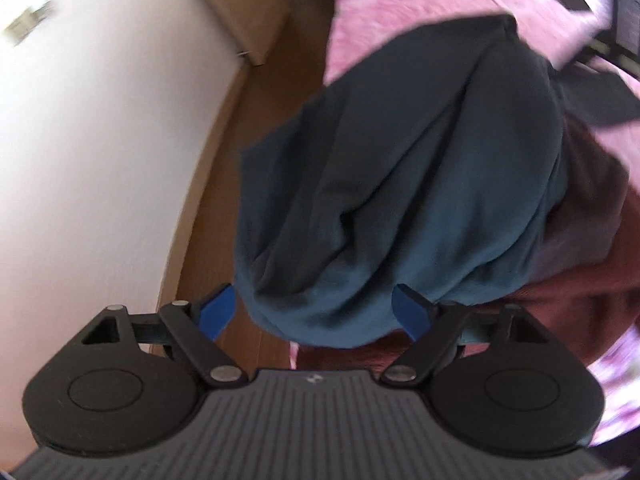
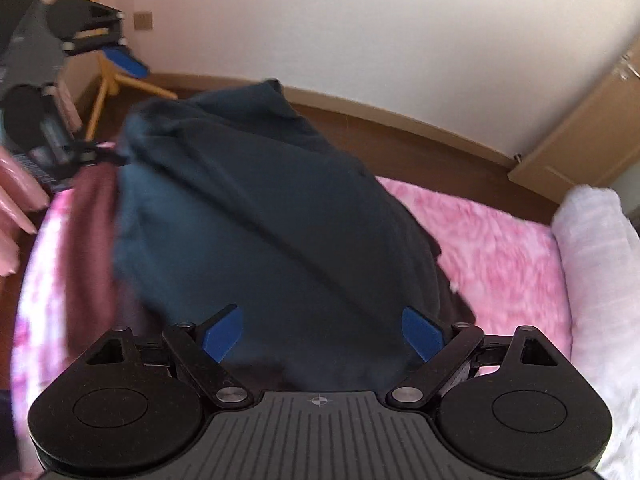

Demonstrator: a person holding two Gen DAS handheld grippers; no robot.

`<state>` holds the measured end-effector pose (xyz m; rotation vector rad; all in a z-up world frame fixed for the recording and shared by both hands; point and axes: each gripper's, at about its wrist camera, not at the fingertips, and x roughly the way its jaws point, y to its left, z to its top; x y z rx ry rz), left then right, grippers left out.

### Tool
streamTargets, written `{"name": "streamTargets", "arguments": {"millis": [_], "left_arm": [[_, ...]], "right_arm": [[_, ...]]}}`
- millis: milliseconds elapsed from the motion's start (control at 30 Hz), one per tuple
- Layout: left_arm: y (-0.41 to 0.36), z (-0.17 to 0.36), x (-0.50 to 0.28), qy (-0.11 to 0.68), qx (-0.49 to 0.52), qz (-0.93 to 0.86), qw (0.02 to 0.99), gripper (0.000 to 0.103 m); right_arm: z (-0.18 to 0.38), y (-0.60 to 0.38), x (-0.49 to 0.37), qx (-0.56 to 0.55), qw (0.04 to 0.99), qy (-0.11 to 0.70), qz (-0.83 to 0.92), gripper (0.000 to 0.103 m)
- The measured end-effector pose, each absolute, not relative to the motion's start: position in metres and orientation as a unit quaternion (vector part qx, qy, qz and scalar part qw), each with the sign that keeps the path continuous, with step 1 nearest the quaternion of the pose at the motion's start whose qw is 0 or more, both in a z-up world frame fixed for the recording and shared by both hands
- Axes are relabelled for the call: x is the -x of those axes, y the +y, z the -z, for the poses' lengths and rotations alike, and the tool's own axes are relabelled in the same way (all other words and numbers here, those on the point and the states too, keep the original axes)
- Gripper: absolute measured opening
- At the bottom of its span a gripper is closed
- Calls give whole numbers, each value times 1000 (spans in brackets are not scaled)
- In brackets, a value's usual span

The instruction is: Fold clothes

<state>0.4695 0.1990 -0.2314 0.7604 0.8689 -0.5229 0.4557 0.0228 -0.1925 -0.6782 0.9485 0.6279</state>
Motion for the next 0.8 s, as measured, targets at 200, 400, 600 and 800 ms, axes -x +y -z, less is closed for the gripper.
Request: {"name": "streamTargets", "arguments": {"millis": [200,400,600,800], "left_arm": [[200,245,-473,410,-338,301,792,19],[200,211,-449,377,-331,317,805,9],[174,152,-395,318,-326,366,811,8],[80,104,-295,257,-330,450,789,8]], "right_arm": [[232,43,-511,323,756,482,-303,60],[195,25,-486,287,778,477,-291,2],[119,-52,-418,221,835,439,-246,1],[78,-157,-306,187,874,423,-150,1]]}}
